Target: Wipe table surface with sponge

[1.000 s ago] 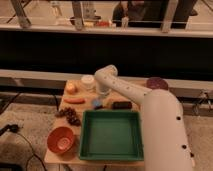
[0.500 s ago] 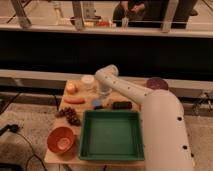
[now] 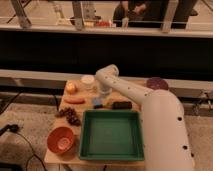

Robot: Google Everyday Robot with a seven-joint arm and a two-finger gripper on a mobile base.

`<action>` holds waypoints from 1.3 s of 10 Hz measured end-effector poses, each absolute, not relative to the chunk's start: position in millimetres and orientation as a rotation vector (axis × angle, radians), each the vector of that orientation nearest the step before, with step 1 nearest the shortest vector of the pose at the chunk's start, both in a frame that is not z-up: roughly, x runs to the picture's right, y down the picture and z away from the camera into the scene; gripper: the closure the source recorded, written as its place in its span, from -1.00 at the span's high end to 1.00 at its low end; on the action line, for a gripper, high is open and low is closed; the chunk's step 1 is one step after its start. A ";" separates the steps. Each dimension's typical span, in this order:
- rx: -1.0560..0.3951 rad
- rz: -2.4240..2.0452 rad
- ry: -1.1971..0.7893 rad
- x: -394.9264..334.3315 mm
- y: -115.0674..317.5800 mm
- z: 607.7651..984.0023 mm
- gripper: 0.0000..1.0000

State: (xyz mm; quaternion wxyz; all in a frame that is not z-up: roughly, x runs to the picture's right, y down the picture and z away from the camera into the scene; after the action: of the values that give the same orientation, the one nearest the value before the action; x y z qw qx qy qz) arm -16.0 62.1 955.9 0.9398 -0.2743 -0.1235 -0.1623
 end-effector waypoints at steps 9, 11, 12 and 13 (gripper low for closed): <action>-0.565 -0.281 -0.258 -20.0 68.8 943.5 -1.00; -0.563 -0.291 -0.268 -24.9 69.1 943.4 -1.00; -0.560 -0.297 -0.273 -26.5 69.0 944.0 -1.00; -0.554 -0.300 -0.275 -27.1 67.4 944.1 -1.00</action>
State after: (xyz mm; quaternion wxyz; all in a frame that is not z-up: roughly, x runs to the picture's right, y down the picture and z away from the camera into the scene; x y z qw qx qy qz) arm -27.1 67.4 944.1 0.9415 -0.2717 -0.1347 -0.1470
